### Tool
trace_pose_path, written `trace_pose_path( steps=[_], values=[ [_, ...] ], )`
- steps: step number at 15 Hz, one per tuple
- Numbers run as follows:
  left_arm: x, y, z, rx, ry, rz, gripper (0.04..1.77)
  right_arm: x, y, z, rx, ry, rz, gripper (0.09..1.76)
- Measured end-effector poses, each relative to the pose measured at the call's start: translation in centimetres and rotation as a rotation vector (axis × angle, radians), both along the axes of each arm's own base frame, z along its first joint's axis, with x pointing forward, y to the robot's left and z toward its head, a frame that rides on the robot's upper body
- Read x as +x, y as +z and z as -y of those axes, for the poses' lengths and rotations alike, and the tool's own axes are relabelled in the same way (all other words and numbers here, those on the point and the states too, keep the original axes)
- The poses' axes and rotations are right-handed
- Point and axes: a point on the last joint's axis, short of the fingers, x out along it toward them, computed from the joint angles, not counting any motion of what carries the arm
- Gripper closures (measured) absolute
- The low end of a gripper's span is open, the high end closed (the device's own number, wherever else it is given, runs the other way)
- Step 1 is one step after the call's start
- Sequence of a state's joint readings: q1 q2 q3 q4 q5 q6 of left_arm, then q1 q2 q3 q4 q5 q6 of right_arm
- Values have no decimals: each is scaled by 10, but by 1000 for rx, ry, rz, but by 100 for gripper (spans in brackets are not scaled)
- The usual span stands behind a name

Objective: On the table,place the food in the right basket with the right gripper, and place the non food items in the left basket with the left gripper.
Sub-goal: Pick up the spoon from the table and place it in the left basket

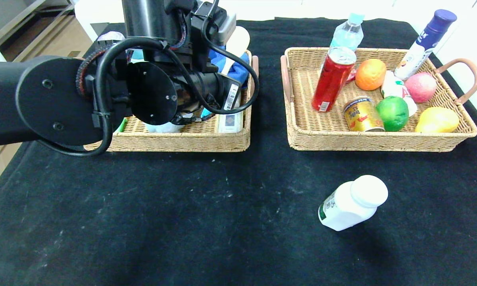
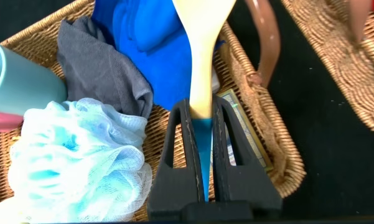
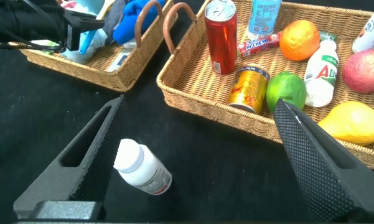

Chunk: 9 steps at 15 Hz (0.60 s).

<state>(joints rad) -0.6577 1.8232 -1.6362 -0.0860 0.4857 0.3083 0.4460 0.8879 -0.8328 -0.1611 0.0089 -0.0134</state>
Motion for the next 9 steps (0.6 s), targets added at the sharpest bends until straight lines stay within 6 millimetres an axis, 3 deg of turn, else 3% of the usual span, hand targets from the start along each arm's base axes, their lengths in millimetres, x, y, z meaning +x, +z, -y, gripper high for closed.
trace_pose_path(
  steps=[2, 5, 9],
  values=[
    [4, -3, 0, 5, 8, -6, 157, 0, 0, 0, 0, 0, 1, 14],
    [7, -4, -1, 5, 14, -7, 108, 0, 0, 0, -2, 0, 2, 14],
    [7, -4, -1, 9, 17, -8, 69, 0, -1, 0, -13, -1, 2, 14]
  ],
)
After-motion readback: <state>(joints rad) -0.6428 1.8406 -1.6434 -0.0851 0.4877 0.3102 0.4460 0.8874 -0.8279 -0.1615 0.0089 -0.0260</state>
